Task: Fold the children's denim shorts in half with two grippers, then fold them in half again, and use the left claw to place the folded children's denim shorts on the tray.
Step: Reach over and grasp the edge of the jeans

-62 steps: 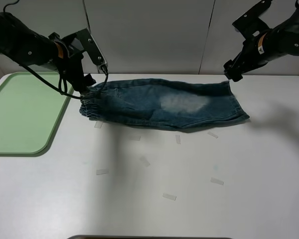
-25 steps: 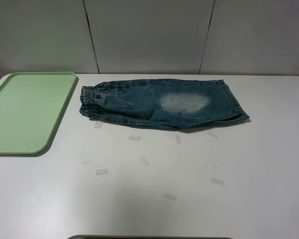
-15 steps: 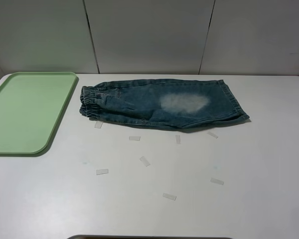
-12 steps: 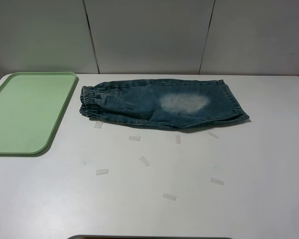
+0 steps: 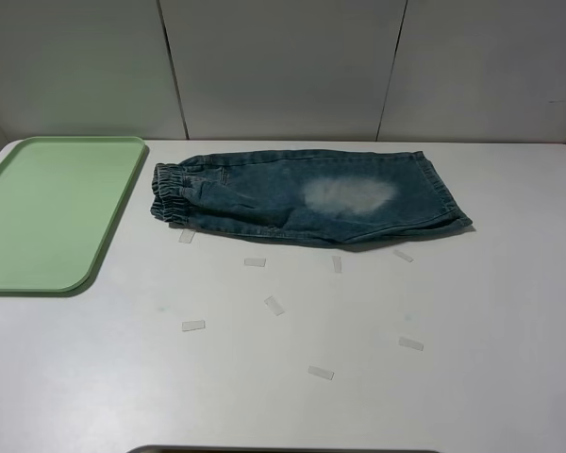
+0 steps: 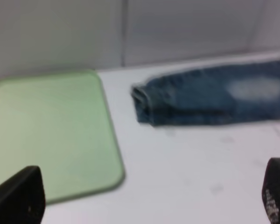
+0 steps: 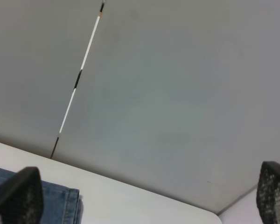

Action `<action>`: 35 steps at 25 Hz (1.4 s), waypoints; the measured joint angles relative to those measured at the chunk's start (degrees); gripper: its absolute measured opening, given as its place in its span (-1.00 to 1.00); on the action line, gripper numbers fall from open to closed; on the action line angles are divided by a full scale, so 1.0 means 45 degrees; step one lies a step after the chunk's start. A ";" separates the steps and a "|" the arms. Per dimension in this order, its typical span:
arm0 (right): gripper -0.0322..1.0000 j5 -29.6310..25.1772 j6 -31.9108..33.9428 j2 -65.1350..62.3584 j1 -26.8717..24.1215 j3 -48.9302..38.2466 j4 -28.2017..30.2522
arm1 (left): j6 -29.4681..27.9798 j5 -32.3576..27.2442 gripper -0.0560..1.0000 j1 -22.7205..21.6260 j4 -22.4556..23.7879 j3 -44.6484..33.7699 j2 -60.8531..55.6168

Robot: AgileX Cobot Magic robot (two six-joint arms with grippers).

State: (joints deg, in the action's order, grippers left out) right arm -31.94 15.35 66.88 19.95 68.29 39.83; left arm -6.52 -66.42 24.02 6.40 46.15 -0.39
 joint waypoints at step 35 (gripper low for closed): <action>0.41 -0.0064 0.0000 0.0000 0.0000 0.0000 -0.0799 | 0.1656 0.1269 0.85 -0.2369 -0.2006 -0.4146 0.0011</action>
State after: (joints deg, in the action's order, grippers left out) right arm -32.23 15.35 66.88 19.95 68.29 36.24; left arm 0.93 -60.71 13.36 -2.63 27.49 -0.34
